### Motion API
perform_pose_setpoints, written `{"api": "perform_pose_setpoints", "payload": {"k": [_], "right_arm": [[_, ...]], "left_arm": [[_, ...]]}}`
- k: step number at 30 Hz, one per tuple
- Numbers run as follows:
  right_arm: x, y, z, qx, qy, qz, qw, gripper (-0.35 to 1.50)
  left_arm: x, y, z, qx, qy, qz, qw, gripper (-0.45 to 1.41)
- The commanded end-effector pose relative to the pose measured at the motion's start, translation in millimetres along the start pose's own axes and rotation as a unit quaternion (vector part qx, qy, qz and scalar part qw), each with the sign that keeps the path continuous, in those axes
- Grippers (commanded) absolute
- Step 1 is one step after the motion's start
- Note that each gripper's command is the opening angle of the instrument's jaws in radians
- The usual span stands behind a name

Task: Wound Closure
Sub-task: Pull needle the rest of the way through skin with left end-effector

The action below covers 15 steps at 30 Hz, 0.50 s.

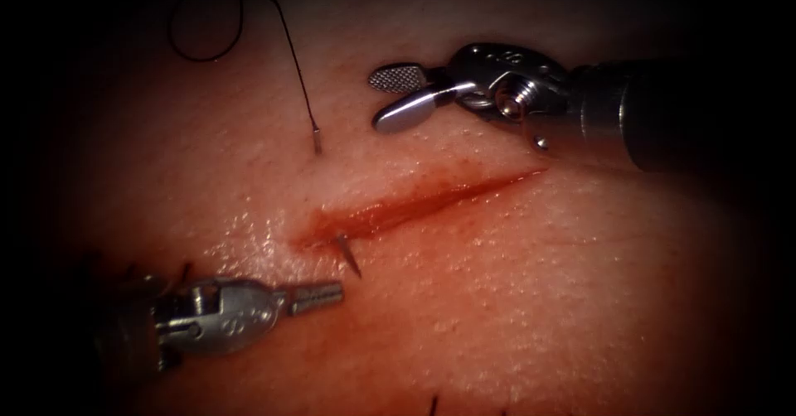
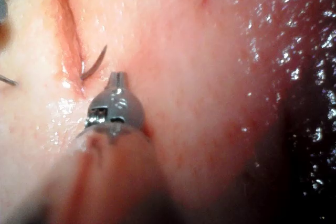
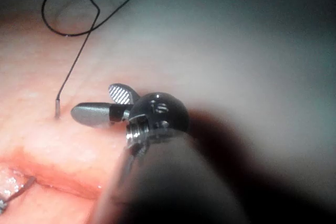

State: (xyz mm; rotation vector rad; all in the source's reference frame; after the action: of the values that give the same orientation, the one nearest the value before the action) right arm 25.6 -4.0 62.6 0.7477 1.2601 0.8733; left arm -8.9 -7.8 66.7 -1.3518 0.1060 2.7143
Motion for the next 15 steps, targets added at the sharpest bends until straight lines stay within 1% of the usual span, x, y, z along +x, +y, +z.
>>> {"api": "perform_pose_setpoints", "payload": {"k": [1,3,5,6,7,10,15], "right_arm": [[0.3,0.6,0.1,-0.004,0.000,-0.001,1.000,1.13],[0.3,0.6,-0.3,-0.006,0.001,-0.003,1.000,1.11],[0.2,0.7,-0.6,-0.008,0.003,-0.003,1.000,1.06],[0.2,0.7,-0.6,-0.007,0.005,-0.003,1.000,1.06],[0.2,0.8,-0.6,-0.006,0.011,-0.003,1.000,1.06],[0.1,0.8,-0.6,-0.008,0.011,-0.003,1.000,1.06],[0.1,1.0,-0.9,-0.007,0.010,-0.009,1.000,1.08]], "left_arm": [[-0.1,-0.2,0.5,0.007,0.006,0.000,1.000,-0.38],[0.1,-0.4,0.4,0.016,0.015,-0.003,1.000,-0.38],[0.4,-0.9,0.2,0.032,0.024,0.001,0.999,-0.25],[0.5,-1.0,0.1,0.038,0.028,-0.001,0.999,-0.23],[0.8,-1.5,-0.1,0.047,0.034,0.002,0.998,-0.16],[1.1,-2.0,-0.3,0.052,0.039,0.000,0.998,-0.06],[1.5,-2.7,-0.1,0.055,0.039,0.005,0.998,0.00]]}}
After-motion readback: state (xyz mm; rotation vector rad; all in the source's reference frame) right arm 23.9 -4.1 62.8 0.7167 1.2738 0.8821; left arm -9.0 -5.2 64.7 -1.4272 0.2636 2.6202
